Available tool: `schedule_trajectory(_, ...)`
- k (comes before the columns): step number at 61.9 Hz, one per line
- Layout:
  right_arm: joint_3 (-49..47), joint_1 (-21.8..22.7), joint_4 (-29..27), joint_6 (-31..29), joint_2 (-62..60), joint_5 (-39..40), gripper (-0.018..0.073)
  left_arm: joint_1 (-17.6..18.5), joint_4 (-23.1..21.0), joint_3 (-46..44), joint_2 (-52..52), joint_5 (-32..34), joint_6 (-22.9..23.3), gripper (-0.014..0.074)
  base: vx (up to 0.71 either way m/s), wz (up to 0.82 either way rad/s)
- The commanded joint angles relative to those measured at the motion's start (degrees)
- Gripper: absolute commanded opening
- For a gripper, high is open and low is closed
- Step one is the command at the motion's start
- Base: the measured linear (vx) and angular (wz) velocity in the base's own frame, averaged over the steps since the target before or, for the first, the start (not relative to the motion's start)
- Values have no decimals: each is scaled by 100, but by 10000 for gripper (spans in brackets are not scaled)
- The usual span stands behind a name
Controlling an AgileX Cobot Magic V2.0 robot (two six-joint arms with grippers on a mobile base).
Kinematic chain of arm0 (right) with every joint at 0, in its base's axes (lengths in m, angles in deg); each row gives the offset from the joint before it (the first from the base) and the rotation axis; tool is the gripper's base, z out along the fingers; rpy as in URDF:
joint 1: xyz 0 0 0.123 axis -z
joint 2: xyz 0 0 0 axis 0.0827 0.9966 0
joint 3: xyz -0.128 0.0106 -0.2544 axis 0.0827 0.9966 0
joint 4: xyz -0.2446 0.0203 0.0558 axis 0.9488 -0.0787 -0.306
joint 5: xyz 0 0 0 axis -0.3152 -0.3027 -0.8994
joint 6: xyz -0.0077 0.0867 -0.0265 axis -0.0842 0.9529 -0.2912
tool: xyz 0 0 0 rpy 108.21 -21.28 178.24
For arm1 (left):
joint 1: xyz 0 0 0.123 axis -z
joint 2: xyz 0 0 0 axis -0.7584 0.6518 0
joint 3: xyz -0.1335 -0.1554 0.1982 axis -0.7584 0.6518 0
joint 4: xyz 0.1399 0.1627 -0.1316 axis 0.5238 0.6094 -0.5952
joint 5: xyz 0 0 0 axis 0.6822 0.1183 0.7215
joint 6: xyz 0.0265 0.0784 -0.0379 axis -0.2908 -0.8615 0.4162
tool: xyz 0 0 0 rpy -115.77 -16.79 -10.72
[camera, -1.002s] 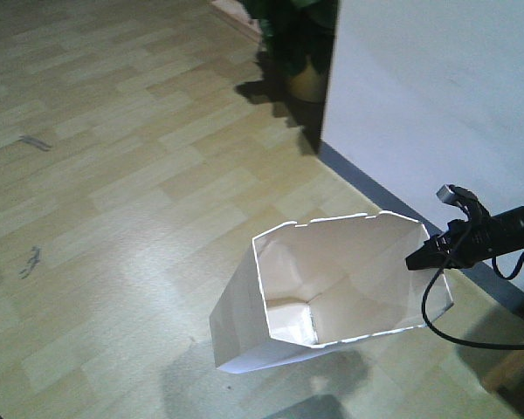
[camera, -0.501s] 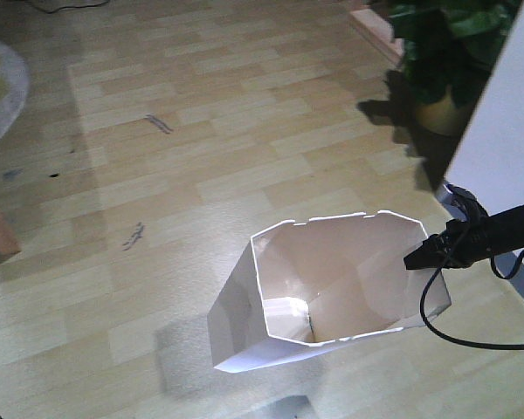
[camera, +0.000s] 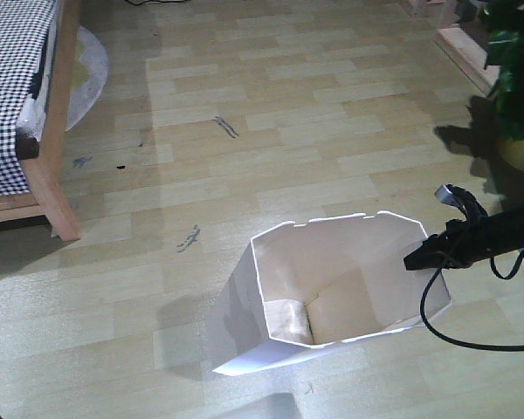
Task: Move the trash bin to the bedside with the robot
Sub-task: 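Hold the bin in the right gripper while the base turns toward the bed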
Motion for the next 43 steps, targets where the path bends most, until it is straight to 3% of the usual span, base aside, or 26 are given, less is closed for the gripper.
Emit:
schedule_trajectory(1, -70, 26, -746, 80, -455, -1363, -4, 36, -54, 66, -43, 427, 79, -6, 18, 23)
schedule_trajectory(43, -70, 26, -746, 80, -455, -1363, -4, 36, -54, 66, -43, 427, 79, -6, 24, 7)
